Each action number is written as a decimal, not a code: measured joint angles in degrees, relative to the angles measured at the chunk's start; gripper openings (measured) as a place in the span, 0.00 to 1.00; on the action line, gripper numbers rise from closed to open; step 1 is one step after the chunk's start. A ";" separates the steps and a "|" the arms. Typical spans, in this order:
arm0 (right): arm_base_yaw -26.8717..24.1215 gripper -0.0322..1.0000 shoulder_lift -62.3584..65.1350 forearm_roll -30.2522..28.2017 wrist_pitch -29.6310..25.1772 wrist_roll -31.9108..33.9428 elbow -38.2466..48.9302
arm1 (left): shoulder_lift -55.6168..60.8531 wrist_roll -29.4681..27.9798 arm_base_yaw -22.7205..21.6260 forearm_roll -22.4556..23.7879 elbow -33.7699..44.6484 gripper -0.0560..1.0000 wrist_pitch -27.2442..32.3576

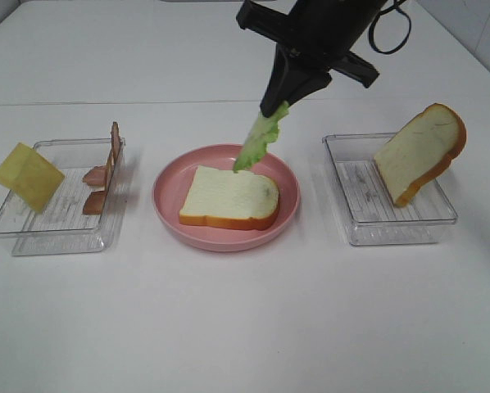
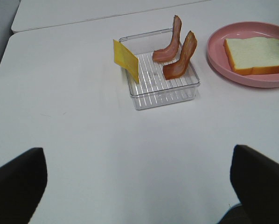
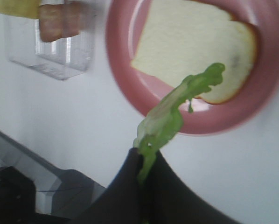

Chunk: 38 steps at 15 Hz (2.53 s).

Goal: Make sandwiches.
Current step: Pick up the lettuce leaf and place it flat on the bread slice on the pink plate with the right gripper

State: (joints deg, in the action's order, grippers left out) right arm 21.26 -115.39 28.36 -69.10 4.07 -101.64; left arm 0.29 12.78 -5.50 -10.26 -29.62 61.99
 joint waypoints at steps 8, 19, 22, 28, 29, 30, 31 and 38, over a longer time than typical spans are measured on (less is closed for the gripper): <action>0.11 0.05 -1.15 30.94 14.38 -25.10 12.55 | 0.00 0.00 0.00 0.00 0.00 0.99 0.00; 0.11 0.05 -13.58 40.74 17.30 -40.28 14.04 | 0.00 0.00 0.00 0.00 0.00 0.99 0.00; 0.11 0.05 -13.58 38.50 17.53 -41.77 14.04 | 0.00 0.00 0.00 0.00 0.00 0.99 0.00; -0.23 0.05 -13.58 33.75 20.00 -41.83 14.04 | 0.00 0.00 0.00 0.00 0.00 0.99 0.00; -0.34 0.05 -13.58 32.95 20.34 -41.83 14.04 | 0.00 0.00 0.00 0.00 0.00 0.99 0.00; -0.80 0.05 -13.58 30.77 21.20 -41.83 14.04 | 0.00 0.00 0.00 0.00 0.00 0.99 0.00; -0.92 0.05 -13.58 29.79 21.49 -41.83 14.04 | 0.00 0.00 0.00 0.00 0.00 0.99 0.00; -0.97 0.05 -13.58 23.72 23.61 -41.83 14.04 | 0.00 0.00 0.00 0.00 0.00 0.99 0.00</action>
State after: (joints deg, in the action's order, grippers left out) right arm 20.28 -128.97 52.08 -45.49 -37.76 -87.61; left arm 0.29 12.78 -5.50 -10.26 -29.62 61.99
